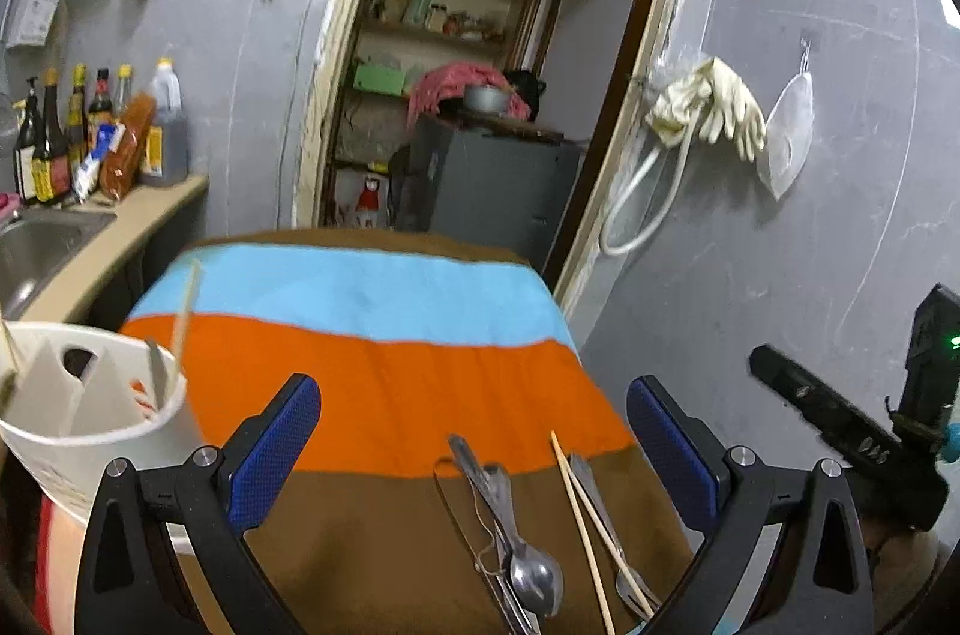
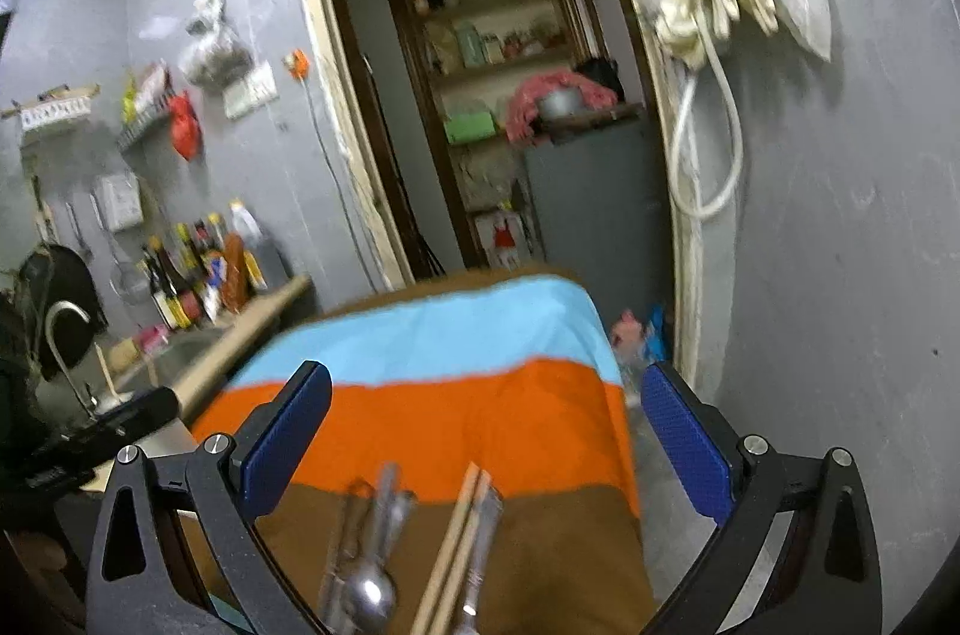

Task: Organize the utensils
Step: 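Move both tools back toward the utensils on the cloth, then lower both open tools over the remaining spoons, forks and chopsticks, then grasp a metal fork with the right tool while the left tool grasps a metal spoon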

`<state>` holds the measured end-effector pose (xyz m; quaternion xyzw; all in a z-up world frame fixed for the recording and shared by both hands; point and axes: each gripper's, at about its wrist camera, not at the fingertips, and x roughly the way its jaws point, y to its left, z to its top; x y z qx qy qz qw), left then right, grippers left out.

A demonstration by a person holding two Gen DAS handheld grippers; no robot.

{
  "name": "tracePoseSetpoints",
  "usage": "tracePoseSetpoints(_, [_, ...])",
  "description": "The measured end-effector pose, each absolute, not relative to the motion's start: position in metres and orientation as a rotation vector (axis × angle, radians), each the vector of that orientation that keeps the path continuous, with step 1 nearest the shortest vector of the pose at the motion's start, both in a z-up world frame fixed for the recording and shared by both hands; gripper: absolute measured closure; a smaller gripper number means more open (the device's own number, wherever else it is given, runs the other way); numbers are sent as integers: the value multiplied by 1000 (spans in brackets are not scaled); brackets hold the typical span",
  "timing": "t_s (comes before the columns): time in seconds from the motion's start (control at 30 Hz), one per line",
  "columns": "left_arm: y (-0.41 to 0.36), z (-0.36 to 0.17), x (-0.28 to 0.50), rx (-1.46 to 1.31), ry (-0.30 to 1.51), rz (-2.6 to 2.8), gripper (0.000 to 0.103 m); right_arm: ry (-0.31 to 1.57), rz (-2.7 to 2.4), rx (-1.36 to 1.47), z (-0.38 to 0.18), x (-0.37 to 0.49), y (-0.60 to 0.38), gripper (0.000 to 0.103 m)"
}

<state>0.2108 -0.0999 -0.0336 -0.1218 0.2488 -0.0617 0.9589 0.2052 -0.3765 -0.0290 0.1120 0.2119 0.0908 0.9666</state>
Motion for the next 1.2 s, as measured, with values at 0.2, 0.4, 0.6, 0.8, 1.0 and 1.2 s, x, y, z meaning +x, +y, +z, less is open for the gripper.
tracePoseSetpoints(0.2, [-113, -63, 231, -254, 572, -136, 1, 568, 185, 212, -81, 227, -379, 7])
tracePoseSetpoints(0.4, [-123, -88, 251, -230, 651, -92, 1, 685, 230, 189, -123, 242, -372, 38])
tracePoseSetpoints(0.6, [-128, -112, 264, -227, 741, -79, 21, 729, 262, 173, -144, 248, -363, 54])
tracePoseSetpoints(0.8, [-130, -136, 276, -241, 849, -71, 51, 767, 300, 165, -155, 253, -352, 64])
tracePoseSetpoints(1.0, [-129, -151, 283, -248, 928, -50, 63, 802, 334, 129, -160, 256, -345, 65])
tracePoseSetpoints(1.2, [-132, -152, 286, -226, 939, -53, 63, 852, 329, 74, -167, 264, -337, 69])
